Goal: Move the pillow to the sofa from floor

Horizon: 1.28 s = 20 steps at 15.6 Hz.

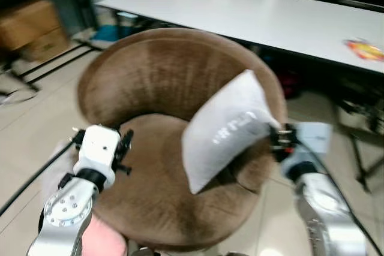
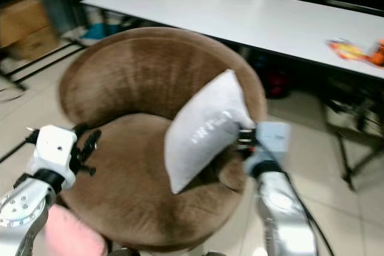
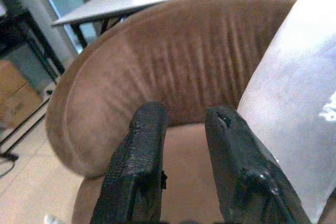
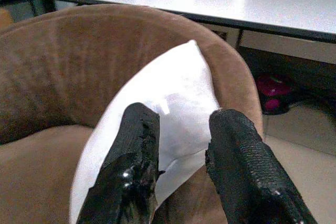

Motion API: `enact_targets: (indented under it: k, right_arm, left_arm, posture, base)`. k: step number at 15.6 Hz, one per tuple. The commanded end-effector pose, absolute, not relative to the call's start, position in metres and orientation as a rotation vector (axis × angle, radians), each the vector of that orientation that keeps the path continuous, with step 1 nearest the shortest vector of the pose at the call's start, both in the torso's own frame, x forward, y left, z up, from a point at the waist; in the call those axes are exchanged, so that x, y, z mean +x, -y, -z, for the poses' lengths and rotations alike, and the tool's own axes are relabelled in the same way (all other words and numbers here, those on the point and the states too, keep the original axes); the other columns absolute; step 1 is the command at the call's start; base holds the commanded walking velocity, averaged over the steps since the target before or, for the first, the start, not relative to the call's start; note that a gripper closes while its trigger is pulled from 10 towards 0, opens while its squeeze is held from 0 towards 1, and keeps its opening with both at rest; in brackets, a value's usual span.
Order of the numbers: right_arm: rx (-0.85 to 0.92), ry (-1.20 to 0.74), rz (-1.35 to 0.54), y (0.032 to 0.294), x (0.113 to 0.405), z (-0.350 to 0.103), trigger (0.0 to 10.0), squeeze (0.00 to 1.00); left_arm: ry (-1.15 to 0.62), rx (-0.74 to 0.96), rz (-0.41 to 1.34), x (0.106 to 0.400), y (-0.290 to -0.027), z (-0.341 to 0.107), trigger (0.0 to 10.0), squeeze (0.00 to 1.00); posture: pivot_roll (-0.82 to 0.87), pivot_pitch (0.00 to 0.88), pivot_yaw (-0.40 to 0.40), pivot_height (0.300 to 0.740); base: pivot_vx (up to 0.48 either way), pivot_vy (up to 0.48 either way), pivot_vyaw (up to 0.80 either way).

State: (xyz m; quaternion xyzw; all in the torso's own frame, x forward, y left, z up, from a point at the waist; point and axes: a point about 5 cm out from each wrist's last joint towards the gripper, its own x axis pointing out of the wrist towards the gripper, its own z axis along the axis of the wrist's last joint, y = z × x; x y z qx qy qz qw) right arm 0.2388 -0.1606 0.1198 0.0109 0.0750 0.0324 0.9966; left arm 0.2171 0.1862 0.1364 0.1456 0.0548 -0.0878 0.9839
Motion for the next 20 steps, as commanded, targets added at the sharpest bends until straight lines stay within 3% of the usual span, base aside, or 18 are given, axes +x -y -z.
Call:
enact_targets:
  k: [1,13,14,15,17,20]
  right_arm:
    - [-0.016,-0.124,-0.070,0.158,0.242,-0.128,10.0,0.00]
    - [-0.010,-0.204,-0.050,0.162,0.245,-0.125,10.0,0.00]
    - [-0.027,-0.191,-0.043,0.165,0.243,-0.125,10.0,1.00]
    - [-0.100,-0.163,-0.053,0.167,0.244,-0.129,10.0,1.00]
    - [-0.086,-0.142,-0.109,0.164,0.243,-0.132,10.0,1.00]
    - [0.043,-0.149,-0.117,0.160,0.244,-0.134,10.0,1.00]
  left_arm:
    - [-0.121,0.293,0.166,0.218,-0.188,-0.133,10.0,0.00]
    - [-0.123,0.301,0.129,0.217,-0.195,-0.132,10.0,0.00]
    - [-0.124,0.303,0.128,0.217,-0.195,-0.132,10.0,0.00]
    - [-0.123,0.302,0.124,0.217,-0.196,-0.133,10.0,0.00]
    - [-0.121,0.310,0.116,0.217,-0.198,-0.134,10.0,0.00]
    - [-0.101,0.306,0.104,0.218,-0.199,-0.137,10.0,0.00]
  posture:
    - [-0.04,0.000,-0.003,0.740]
    - [-0.03,0.000,-0.022,0.740]
    - [-0.03,0.000,-0.021,0.740]
    - [-0.03,0.000,-0.020,0.740]
    - [-0.03,0.000,-0.020,0.740]
    - [-0.02,0.000,-0.023,0.740]
  base:
    - [0.000,0.000,0.00]
    - [-0.266,0.000,0.00]
    - [-0.322,0.000,0.00]
    - [-0.266,0.000,0.00]
    - [0.000,0.000,0.40]
    - [0.000,0.000,0.80]
